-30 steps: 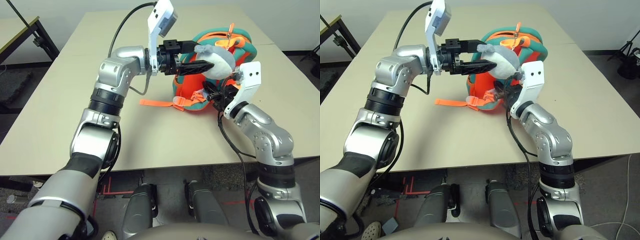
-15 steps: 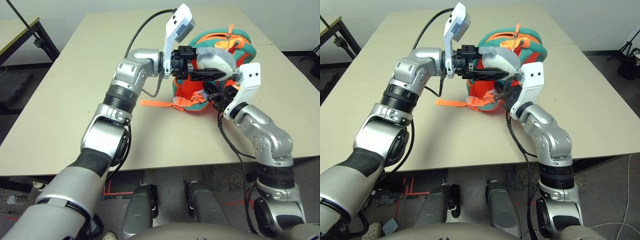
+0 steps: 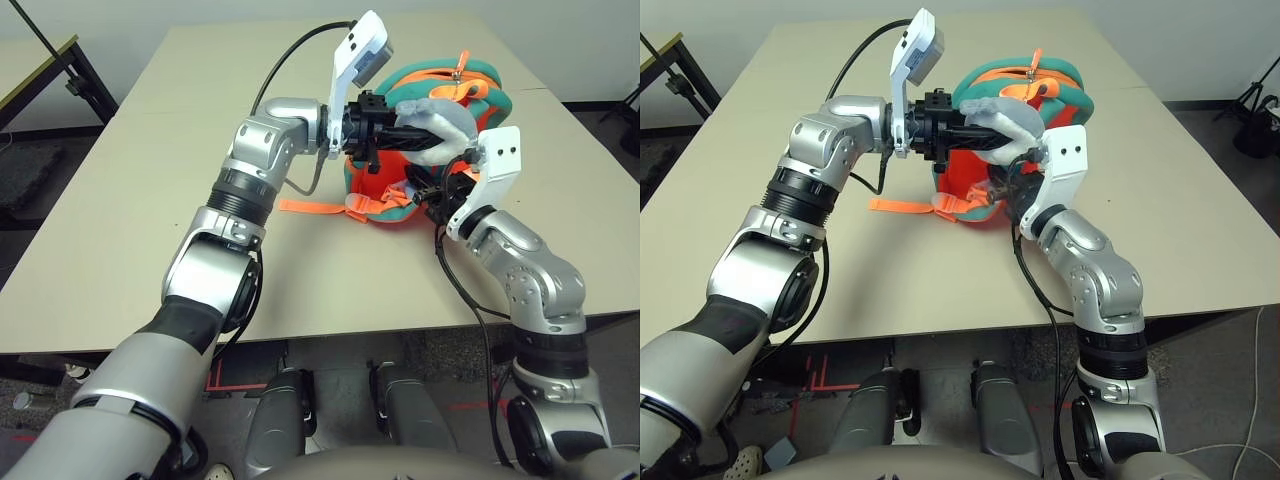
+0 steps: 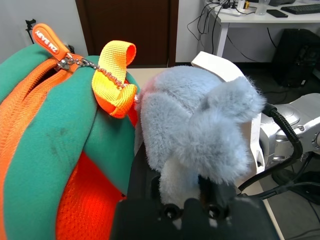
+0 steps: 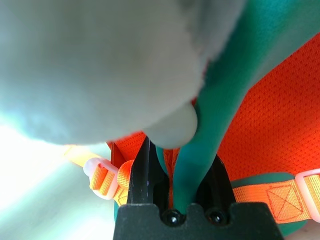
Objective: Put the pencil case into the backpack and zip it.
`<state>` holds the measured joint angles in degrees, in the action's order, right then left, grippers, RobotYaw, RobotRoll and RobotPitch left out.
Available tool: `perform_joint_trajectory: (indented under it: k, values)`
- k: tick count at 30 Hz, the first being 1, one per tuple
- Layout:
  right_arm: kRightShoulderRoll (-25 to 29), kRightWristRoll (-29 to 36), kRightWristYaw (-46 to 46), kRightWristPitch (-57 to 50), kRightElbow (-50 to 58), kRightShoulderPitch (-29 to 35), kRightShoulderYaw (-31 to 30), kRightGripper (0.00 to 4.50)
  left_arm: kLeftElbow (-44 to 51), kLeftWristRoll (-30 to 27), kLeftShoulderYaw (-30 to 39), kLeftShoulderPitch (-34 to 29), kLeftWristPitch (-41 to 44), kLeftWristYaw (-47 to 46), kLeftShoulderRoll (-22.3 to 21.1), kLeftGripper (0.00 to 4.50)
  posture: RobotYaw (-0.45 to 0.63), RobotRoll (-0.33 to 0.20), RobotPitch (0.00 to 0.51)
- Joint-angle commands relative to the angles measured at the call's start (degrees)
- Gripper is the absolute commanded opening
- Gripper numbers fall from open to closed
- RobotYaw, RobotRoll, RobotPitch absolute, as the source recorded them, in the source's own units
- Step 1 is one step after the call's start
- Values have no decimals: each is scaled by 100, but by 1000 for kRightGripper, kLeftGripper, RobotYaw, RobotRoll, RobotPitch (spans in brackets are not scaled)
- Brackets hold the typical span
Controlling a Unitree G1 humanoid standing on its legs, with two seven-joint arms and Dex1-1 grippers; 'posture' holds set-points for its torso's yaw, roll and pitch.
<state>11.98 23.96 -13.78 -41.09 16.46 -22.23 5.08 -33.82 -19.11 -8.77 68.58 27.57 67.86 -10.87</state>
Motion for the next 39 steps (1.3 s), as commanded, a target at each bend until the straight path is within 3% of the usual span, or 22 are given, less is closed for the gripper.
perform_joint_trajectory:
  k: [1,13,19,24,39]
  values:
    - [-29,16,-17,-141,-3,85,-136,205,254,-27,182,-62,101,-41,-245,311,-180,0,110]
    - [-46,6,-60,-136,-77,70,-180,205,1182,-215,654,-596,759,-90,-1511,310,-155,0,120]
    - [-41,1,-127,-130,-146,29,-228,205,967,-45,756,-1304,736,-151,-2177,310,-143,0,125]
    - [-11,-7,-172,-131,-184,10,-248,205,862,-103,773,-1705,821,-193,-2265,310,-137,0,126]
    - [92,-6,-244,-135,-227,-35,-243,205,-453,314,427,-2093,395,-304,-1655,309,-137,0,114]
